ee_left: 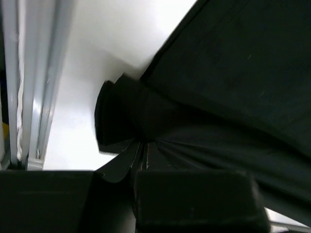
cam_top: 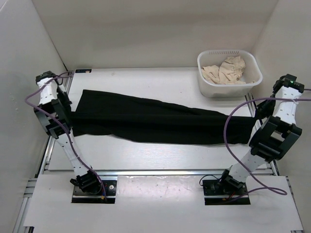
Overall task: Fold and stack the trousers
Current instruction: Fold the trousers
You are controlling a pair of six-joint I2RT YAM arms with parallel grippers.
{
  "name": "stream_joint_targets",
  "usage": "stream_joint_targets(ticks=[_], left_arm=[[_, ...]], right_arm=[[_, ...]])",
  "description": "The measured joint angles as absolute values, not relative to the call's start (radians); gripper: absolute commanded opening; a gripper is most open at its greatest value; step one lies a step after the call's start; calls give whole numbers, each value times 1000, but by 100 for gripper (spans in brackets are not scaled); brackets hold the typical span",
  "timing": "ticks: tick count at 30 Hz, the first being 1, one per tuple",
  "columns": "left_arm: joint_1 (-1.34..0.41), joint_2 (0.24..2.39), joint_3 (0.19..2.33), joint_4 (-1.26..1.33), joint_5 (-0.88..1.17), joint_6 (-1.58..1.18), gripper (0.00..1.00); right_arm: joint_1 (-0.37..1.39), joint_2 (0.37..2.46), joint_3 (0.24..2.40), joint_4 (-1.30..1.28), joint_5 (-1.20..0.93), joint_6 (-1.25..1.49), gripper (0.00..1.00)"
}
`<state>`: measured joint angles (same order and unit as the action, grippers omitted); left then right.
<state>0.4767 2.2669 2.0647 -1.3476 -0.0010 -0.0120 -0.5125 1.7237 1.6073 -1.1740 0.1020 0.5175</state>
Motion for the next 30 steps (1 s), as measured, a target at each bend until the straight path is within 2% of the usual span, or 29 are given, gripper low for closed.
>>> stream_joint_targets(ticks=[9,25,27,28,30], left_arm=[[379,2308,2238,-1263,-18,-13,14],[287,2350,2292,-1053,-87,-16,15],[283,2358,2292,-1019,-95,-15,31],[281,2364,2295,-989,-121,-9,64],[285,2389,2318,-929,-165,-3,86]], right_arm=[[-505,1809,1670,-1180,137,521,0],[-459,1960,1748,-1180,205,535,1],[-456,1975,1765,-1179,206,543,11],[-455,1984,1774,-1175,223,542,32],[-457,2003,1790,-1152,249,538,44]])
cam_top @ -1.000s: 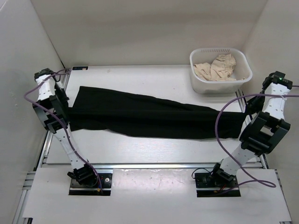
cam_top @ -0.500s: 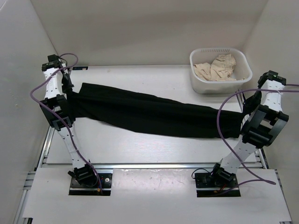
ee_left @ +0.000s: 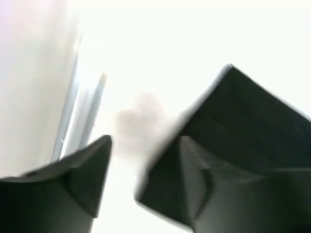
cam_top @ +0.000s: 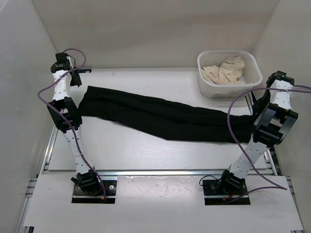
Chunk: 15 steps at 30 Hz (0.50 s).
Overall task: Fold and stack the trousers
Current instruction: Fold the trousers
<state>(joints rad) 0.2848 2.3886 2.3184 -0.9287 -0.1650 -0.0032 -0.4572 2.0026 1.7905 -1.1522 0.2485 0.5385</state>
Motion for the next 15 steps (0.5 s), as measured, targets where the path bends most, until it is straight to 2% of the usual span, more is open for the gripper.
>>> stream_joint_targets(ticks=[1,2,6,10,15], left_arm=[[287,2407,2336,-902,-187,0,95],[289,2426,2352,-878,-207,1,100],[293,2476,2368,-826,-278,-1,100],[292,2446,2250,-797,-299,0,100],[292,2309,1983,-809,-198,0,100]], right_arm=[[-457,2009,1794,-1139,255,541,53],[-454,2014,1795,-1125,259,542,56],[-429,2017,1808,-1092,260,534,62],[-372,2014,1851,-1045,238,503,69],[-307,1966,1860,-989,235,448,90]])
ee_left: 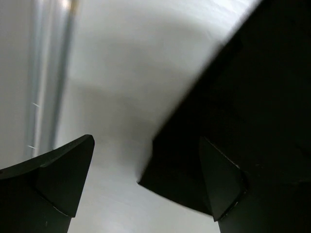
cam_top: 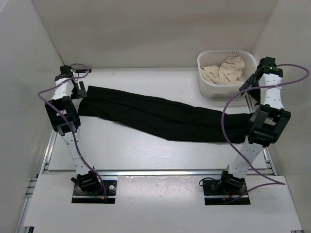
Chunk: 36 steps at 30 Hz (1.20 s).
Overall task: Fold and stack the trousers
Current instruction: Fold the trousers
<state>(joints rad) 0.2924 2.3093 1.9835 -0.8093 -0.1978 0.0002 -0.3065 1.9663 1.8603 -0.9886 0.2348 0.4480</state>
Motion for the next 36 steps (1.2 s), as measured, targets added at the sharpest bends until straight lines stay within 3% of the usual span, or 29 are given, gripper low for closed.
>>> stream_joint_targets(ticks=[5,10,13,14,15,16,17,18,19,21,29,36], left_arm=[[292,2270,1916,-863,-35,0,100],[291,2336,1954,-916,78,7,98],[288,2342,1965,-927,98,-1,66],[288,2342,1965,-928,105,1,47],[288,2343,1962,-928,109,-2,34],[288,2343,1956,-927,115,-1,19],[290,2342,1951,-928,120,-4,14],[292,2339,1938,-922,128,1,14],[293,2328,1921,-915,136,0,14],[294,2302,1874,-898,139,-1,14],[351,2087,1526,-897,106,-7,14],[422,1935,1287,-929,7,-7,14]], right_arm=[[-298,1937,1924,-984,268,382,99],[-270,1908,1912,-968,285,303,99],[-218,1868,1874,-958,255,264,86],[-189,1840,1843,-944,245,253,79],[-164,1814,1817,-939,237,246,70],[-134,1779,1774,-926,225,240,49],[-107,1743,1730,-916,213,232,37],[-72,1693,1666,-905,192,241,27],[-40,1645,1598,-888,166,246,11],[8,1547,1444,-859,111,262,0],[81,1459,953,-794,37,377,0],[81,1680,995,-709,65,428,0]])
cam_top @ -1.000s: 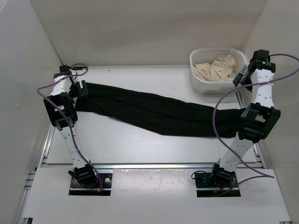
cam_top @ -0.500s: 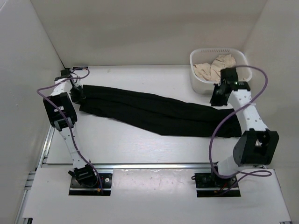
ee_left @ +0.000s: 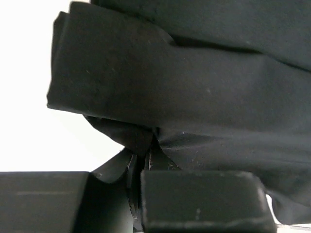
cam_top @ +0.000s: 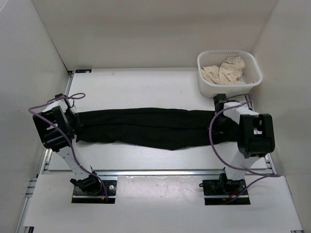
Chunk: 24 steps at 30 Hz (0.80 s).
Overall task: Fold and stack the trousers
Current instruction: Fold the trousers
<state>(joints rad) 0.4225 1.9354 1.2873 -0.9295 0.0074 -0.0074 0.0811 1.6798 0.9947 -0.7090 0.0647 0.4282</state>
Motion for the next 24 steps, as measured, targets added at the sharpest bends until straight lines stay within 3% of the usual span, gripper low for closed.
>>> stream_joint_targets(ticks=[6,10,12,15,18,19,22,24], left_arm=[[508,1868,1185,-933,-35,-8,14],[563,1802,1092,-937,-79,-8,14],[583,1768,1047,-942,-104,-7,20],[604,1750,1019,-956,-144,-5,42],[616,1750,1037,-971,-163,1,56],[619,1751,1057,-980,-169,2,57],[620,1751,1145,-995,-176,-1,65],[620,1748,1197,-997,-176,1,65]], right_arm=[[55,1765,1063,-755,54,464,0],[27,1698,986,-760,51,493,0],[19,1623,903,-779,57,500,0],[12,1544,828,-885,68,501,12],[8,1501,889,-979,77,479,37],[8,1494,936,-1001,78,468,45],[20,1496,1126,-1048,87,431,57],[47,1501,1247,-1052,88,410,62]])
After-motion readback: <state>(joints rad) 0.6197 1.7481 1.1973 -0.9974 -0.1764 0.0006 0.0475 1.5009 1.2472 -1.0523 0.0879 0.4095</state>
